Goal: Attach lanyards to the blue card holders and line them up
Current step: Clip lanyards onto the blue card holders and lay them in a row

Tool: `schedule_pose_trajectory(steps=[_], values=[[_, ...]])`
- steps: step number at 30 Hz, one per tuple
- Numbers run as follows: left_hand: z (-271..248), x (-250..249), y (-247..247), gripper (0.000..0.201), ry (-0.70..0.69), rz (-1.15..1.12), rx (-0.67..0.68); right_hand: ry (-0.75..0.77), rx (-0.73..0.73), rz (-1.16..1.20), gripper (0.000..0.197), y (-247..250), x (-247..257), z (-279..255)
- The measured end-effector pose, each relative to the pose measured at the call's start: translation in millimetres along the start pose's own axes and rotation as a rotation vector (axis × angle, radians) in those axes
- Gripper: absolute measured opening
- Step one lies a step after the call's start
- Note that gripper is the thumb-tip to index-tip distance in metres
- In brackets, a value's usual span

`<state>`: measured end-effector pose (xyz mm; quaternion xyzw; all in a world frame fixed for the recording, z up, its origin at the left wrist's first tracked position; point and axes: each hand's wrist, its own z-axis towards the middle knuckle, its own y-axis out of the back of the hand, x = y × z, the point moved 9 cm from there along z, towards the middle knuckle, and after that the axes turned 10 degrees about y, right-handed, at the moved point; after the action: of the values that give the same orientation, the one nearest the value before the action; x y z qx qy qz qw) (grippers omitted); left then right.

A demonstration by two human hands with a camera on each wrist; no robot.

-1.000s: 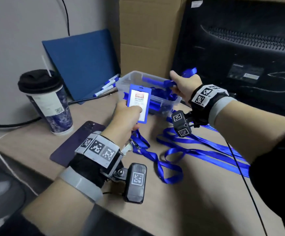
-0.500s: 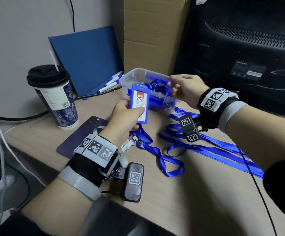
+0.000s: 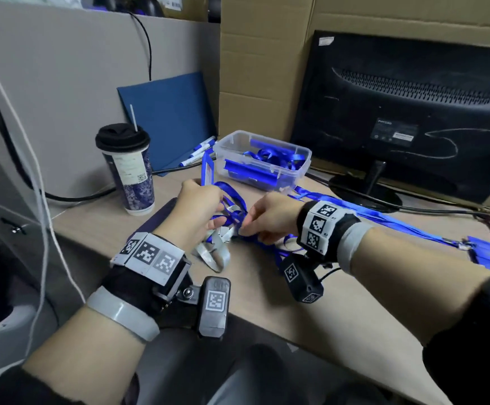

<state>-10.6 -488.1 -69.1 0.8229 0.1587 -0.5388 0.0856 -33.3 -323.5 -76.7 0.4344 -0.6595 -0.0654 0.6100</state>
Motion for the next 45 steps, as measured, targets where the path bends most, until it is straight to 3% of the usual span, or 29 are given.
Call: schedule_pose_trajectory(steps=[5,9,12,15,19,22,26,30,38,45], values=[[-14.5,-2.1,18.8,0.042,0.014,0.021,-0.032,-0.068,0.148,-0.028,0.05,-44.3,12.8,-7.4],[-23.0,-6.1,27.0,0.027,0.018,0.1,0.009,0.012,0.198,-0.08,0.017,-55.9,22.5,-5.4],[-30.2,-13.7,24.6,0.044,-0.016,0.196,0.094,0.162,0.184,0.171,0.01,-43.8,49.7,-12.8],[-39.0,-19.1,17.7,0.041,-0.062,0.284,0.139,0.363,0.059,0.404,0.01,-8.0,83.0,-22.8],[-44.4,-20.8,1.5,0.035,-0.122,0.356,0.186,0.546,-0.155,0.545,0.014,34.7,108.8,-33.7],[-40.1,-24.9,3.1,0.018,-0.163,0.315,0.107,0.641,-0.403,0.548,0.012,66.3,110.0,-43.9],[-37.5,-23.4,4.0,0.017,-0.162,0.258,0.081,0.729,-0.604,0.476,0.021,92.9,105.4,-65.5],[-38.9,-25.0,6.1,0.028,-0.187,0.212,0.02,0.689,-0.764,0.345,0.032,117.5,87.0,-78.4],[-48.8,-29.1,2.3,0.028,-0.199,0.186,-0.053,0.668,-1.006,0.268,0.052,158.7,54.6,-119.6],[-62.5,-39.1,-3.5,0.026,-0.236,0.167,-0.101,0.479,-1.155,0.106,0.036,182.3,22.3,-148.7]])
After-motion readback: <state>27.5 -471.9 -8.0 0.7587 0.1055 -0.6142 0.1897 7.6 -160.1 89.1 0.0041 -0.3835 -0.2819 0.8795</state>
